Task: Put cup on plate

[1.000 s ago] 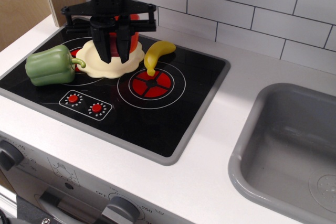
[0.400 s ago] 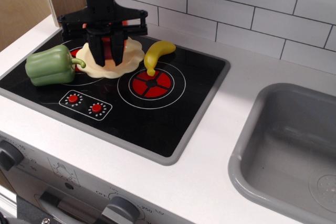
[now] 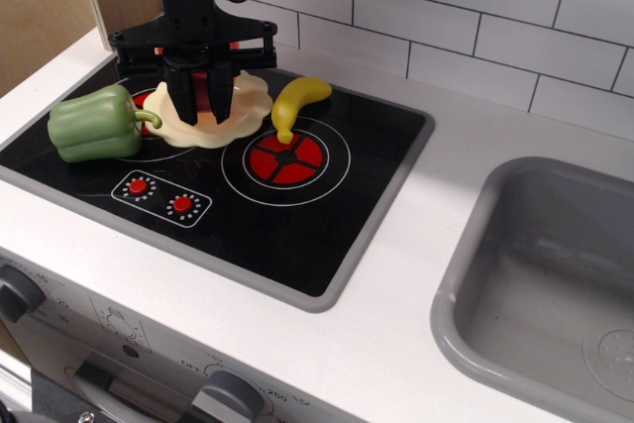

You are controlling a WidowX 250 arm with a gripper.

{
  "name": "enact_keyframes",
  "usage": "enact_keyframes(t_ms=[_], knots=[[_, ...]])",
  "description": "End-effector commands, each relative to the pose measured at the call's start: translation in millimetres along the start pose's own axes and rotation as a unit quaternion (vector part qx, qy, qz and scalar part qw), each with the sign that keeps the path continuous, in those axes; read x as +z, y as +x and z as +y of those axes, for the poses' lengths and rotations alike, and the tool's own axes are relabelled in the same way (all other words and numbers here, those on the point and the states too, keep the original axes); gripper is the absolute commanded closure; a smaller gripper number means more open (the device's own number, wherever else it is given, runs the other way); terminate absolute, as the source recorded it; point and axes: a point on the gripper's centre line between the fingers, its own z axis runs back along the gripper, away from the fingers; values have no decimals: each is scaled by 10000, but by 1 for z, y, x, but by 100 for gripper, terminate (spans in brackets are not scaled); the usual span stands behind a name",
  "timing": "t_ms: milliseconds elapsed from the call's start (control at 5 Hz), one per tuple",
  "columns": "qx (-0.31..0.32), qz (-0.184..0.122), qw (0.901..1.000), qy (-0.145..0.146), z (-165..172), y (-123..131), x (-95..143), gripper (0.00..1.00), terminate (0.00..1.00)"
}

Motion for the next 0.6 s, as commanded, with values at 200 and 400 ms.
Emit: enact_keyframes(t_ms=[200,400], knots=[[256,-383,9982,373,-24,-1,9,0,0],[229,-297,9987,348,-25,-2,11,0,100]])
